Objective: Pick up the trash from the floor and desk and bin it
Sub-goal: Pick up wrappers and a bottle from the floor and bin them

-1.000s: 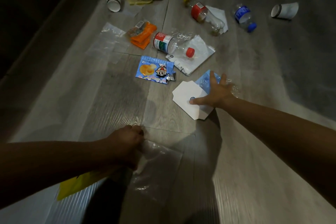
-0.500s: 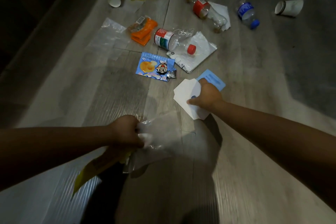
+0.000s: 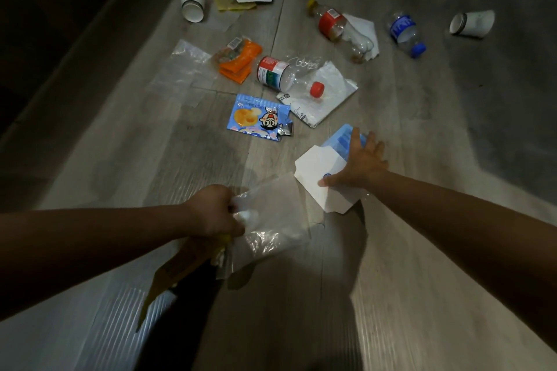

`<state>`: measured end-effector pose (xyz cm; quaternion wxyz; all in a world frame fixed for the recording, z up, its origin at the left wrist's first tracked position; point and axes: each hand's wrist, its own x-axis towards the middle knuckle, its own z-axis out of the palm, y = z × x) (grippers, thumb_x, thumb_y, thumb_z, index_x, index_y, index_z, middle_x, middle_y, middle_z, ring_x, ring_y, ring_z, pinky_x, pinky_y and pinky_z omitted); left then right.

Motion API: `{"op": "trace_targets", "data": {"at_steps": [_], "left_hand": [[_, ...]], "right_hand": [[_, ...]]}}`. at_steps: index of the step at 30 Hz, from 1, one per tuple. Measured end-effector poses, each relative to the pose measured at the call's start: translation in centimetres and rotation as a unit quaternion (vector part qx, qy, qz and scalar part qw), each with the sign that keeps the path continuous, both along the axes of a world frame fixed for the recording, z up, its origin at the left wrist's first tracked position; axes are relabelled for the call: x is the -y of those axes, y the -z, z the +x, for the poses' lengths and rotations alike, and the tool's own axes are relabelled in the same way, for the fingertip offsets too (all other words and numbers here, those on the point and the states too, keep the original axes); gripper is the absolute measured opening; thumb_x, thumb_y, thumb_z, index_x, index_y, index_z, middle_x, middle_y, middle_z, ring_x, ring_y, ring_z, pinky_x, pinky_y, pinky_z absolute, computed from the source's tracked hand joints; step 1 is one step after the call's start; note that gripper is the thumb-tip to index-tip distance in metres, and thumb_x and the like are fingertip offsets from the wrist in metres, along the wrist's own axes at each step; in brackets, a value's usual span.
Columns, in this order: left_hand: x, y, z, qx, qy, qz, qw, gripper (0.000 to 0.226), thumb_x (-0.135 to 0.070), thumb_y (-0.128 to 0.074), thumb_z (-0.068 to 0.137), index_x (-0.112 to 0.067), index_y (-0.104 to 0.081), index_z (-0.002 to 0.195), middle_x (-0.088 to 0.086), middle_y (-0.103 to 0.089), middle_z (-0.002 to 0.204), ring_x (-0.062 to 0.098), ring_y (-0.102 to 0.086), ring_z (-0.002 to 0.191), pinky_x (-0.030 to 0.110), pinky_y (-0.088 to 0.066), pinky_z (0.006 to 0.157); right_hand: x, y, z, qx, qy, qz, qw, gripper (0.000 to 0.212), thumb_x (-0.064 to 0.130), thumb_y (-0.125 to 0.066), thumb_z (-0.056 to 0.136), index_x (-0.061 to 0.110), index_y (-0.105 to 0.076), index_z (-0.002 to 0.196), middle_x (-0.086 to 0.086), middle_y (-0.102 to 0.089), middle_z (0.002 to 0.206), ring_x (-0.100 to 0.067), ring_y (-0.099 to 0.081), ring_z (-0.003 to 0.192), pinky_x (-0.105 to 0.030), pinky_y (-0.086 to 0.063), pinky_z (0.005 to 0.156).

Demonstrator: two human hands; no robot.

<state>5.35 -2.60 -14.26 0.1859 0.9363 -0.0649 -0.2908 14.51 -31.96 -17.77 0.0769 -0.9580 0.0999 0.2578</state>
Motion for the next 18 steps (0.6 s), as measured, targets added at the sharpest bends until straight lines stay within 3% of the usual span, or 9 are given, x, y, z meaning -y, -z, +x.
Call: {"op": "trace_targets", "data": {"at_steps": [2, 5, 9, 13, 16, 18], "left_hand": [[0.3, 0.0, 0.2, 0.003, -0.01, -0.004, 1.0, 0.041, -0.032, -0.08, 0.064, -0.021, -0.045, 0.046, -0.009, -0.044, 0.049, 0.003, -0.044, 0.048, 0.01, -0.032, 0.039], [0.5, 0.1, 0.4, 0.001, -0.017, -0.01, 1.0, 0.039, -0.033, -0.081, 0.064, -0.022, -0.047, 0.049, -0.01, -0.046, 0.052, 0.007, -0.047, 0.053, 0.008, -0.033, 0.039], [0.7, 0.0, 0.8, -0.014, -0.033, -0.024, 0.999, 0.035, -0.031, -0.081, 0.065, -0.023, -0.05, 0.051, -0.009, -0.05, 0.055, 0.009, -0.051, 0.057, 0.01, -0.031, 0.043], [0.6, -0.6, 1.2, -0.022, -0.046, -0.022, 0.998, 0.024, -0.031, -0.081, 0.066, -0.018, -0.061, 0.061, -0.001, -0.057, 0.063, 0.015, -0.059, 0.066, 0.021, -0.04, 0.057], [0.3, -1.7, 1.5, -0.022, -0.081, -0.055, 0.995, 0.033, -0.027, -0.082, 0.067, -0.023, -0.053, 0.052, -0.012, -0.048, 0.05, 0.003, -0.049, 0.053, 0.011, -0.033, 0.045], [-0.1, -2.7, 2.0, -0.02, -0.101, -0.065, 0.993, 0.034, -0.027, -0.083, 0.067, -0.023, -0.054, 0.051, -0.011, -0.046, 0.049, 0.003, -0.047, 0.053, 0.015, -0.034, 0.047]], "right_hand": [[0.5, -0.1, 0.5, -0.022, -0.01, 0.017, 1.0, 0.152, 0.071, -0.079, 0.045, 0.026, 0.026, 0.145, -0.011, 0.017, 0.158, -0.039, 0.011, 0.145, -0.061, -0.011, 0.113], [0.3, -0.4, 0.6, 0.012, -0.04, 0.022, 0.999, 0.146, 0.066, -0.083, 0.046, 0.022, 0.012, 0.149, -0.013, -0.012, 0.155, -0.037, -0.015, 0.142, -0.052, -0.025, 0.113], [-1.6, -0.3, -0.4, 0.085, -0.061, 0.122, 0.987, 0.107, 0.038, -0.086, 0.062, 0.024, -0.023, 0.146, -0.008, -0.047, 0.135, -0.027, -0.05, 0.118, -0.036, -0.045, 0.091], [-1.7, -0.8, -1.2, 0.035, 0.0, 0.173, 0.984, 0.089, 0.032, -0.082, 0.07, 0.025, -0.031, 0.143, -0.005, -0.055, 0.124, -0.026, -0.055, 0.105, -0.03, -0.047, 0.071], [-1.4, -2.0, -1.4, 0.036, 0.046, 0.236, 0.97, 0.079, 0.027, -0.08, 0.072, 0.024, -0.036, 0.138, -0.002, -0.052, 0.12, -0.018, -0.049, 0.099, -0.029, -0.043, 0.072], [-1.4, -3.6, -1.5, 0.054, 0.071, 0.266, 0.96, 0.074, 0.026, -0.08, 0.072, 0.025, -0.039, 0.134, 0.003, -0.051, 0.115, -0.015, -0.047, 0.099, -0.029, -0.042, 0.073]]}}
